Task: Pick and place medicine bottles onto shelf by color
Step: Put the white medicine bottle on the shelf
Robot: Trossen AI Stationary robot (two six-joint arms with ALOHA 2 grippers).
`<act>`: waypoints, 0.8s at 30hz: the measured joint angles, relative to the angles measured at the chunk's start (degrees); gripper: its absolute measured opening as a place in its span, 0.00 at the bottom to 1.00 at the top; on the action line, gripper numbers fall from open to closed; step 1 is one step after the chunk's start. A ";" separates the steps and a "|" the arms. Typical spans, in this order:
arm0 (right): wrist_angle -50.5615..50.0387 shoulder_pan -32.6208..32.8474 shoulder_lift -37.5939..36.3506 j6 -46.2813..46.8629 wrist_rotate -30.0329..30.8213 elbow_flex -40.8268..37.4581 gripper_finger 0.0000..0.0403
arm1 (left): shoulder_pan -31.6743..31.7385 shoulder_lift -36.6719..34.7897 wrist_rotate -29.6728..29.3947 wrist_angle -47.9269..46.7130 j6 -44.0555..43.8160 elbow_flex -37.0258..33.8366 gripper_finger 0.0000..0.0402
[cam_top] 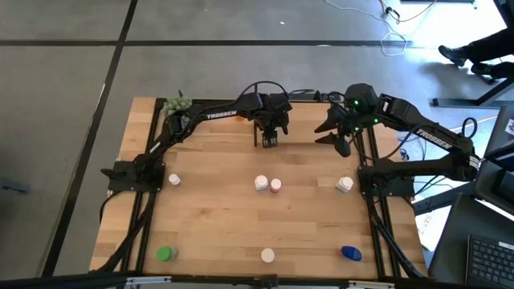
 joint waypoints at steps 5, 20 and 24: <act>0.00 0.00 0.00 -0.07 0.00 0.00 0.47 | 0.89 0.02 0.06 -0.31 -1.34 0.00 0.37; 0.02 0.00 0.00 0.13 0.03 0.00 0.47 | 1.28 0.02 0.69 -0.46 -1.57 0.00 0.37; 0.02 0.00 0.00 0.17 0.03 0.00 0.47 | 1.28 0.02 0.72 -0.59 -1.55 0.00 0.37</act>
